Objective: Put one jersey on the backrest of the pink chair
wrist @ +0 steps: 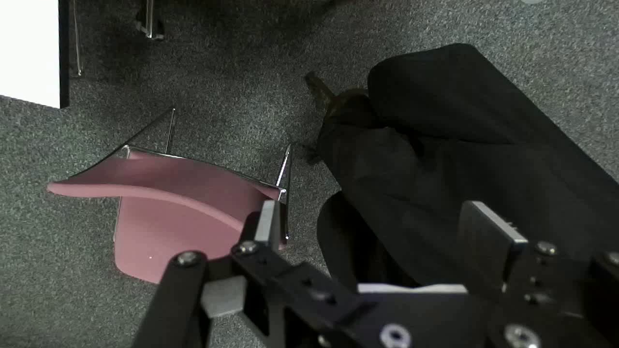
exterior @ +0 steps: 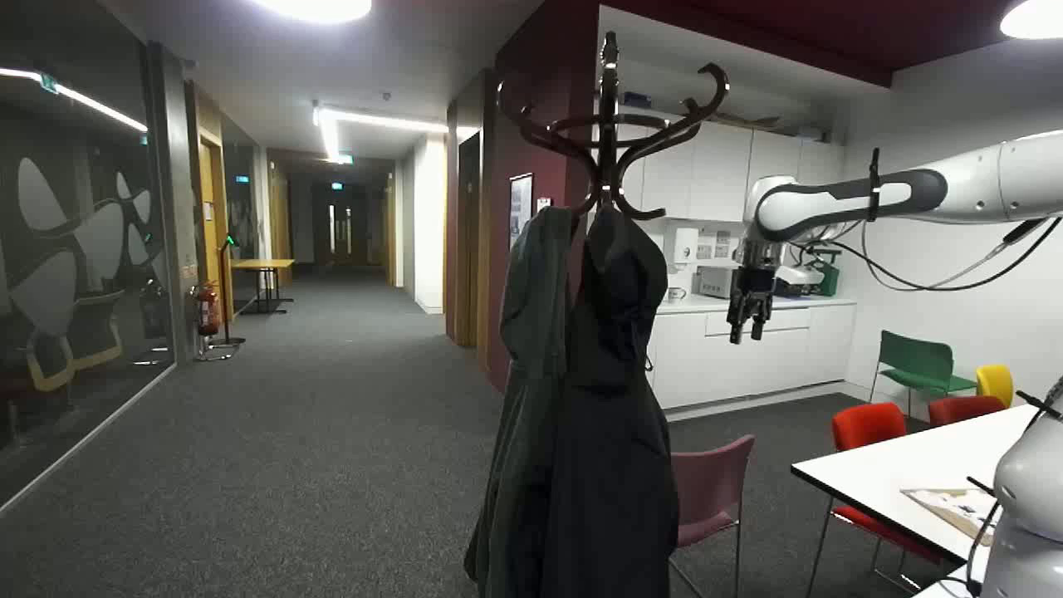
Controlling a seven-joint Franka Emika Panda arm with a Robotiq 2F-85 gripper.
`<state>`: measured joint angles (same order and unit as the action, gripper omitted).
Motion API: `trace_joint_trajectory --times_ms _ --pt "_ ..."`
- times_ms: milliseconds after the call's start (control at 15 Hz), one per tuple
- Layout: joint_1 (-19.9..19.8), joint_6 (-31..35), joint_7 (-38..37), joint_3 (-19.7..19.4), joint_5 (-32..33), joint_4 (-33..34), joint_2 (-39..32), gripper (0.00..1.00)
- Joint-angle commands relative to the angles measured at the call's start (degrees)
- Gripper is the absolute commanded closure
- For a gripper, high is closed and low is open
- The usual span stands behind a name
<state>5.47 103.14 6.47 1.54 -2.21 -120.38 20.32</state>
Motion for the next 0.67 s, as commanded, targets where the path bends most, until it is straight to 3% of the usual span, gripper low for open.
trace_joint_trajectory --times_ms 0,600 --pt "-0.4 -0.1 0.1 0.4 -0.1 0.1 -0.1 0.0" --pt "7.8 -1.4 -1.7 10.1 -4.8 5.1 -2.4 0.0"
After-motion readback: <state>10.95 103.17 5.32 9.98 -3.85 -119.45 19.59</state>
